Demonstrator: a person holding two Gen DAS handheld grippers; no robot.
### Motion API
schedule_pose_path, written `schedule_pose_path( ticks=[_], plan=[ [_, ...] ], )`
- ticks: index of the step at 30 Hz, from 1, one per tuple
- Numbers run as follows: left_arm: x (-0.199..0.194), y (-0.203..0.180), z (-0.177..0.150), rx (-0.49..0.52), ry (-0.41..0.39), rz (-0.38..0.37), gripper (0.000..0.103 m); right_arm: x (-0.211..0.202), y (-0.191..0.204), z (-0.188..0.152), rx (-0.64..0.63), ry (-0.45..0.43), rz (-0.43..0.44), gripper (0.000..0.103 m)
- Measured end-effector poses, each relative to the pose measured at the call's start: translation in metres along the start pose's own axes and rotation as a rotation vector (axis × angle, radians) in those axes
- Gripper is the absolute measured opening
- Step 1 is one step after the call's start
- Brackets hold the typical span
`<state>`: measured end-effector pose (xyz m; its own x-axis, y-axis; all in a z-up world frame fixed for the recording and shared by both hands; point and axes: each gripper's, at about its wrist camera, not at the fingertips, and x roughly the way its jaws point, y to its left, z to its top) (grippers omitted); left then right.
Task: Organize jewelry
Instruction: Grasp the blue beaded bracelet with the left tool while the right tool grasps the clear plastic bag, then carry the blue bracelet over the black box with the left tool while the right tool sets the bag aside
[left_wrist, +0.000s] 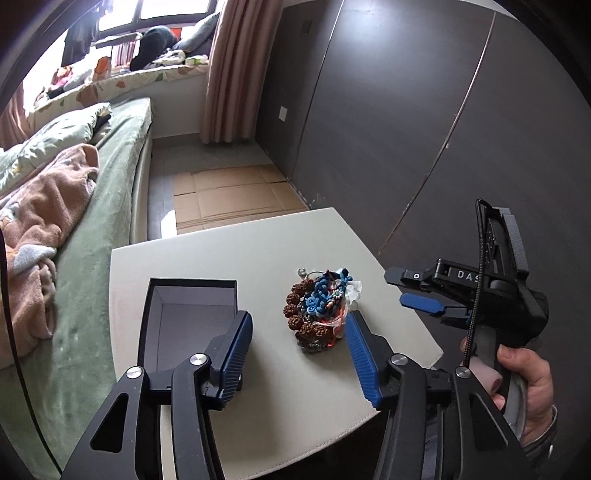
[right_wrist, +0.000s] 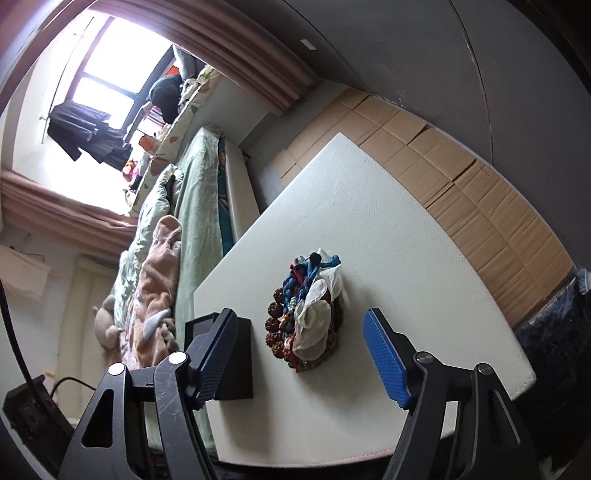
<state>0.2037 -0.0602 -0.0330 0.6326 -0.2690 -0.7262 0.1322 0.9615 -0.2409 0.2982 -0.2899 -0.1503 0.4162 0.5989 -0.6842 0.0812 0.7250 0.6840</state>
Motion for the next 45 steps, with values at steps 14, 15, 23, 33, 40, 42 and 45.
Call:
schedule_pose_path(
  ticks=[14,15,23,33,40,42,45],
  plan=[
    [0.072,0.008,0.014,-0.013,0.096,-0.038,0.042,0.067,-0.025,0.003,0.120,0.121,0.100,0.031],
    [0.075,0.008,0.015,-0.012,0.099,-0.038,0.042,0.070,-0.026,0.002,0.136,0.133,0.111,0.017],
    [0.095,-0.008,0.016,0.022,0.126,-0.049,0.042,0.037,-0.024,0.004,0.102,0.034,0.189,0.004],
    [0.125,-0.038,0.009,0.116,0.173,-0.042,0.042,0.000,-0.033,0.011,0.116,-0.119,0.154,0.004],
    [0.154,-0.046,0.000,0.202,0.217,0.043,0.042,-0.012,-0.041,0.017,0.134,-0.148,0.149,0.004],
    [0.159,-0.044,-0.002,0.203,0.223,0.052,0.035,-0.012,-0.044,0.017,0.135,-0.145,0.152,0.004],
    [0.157,-0.038,0.000,0.182,0.219,0.043,0.015,-0.014,-0.047,0.018,0.140,-0.143,0.155,0.004]
  ],
)
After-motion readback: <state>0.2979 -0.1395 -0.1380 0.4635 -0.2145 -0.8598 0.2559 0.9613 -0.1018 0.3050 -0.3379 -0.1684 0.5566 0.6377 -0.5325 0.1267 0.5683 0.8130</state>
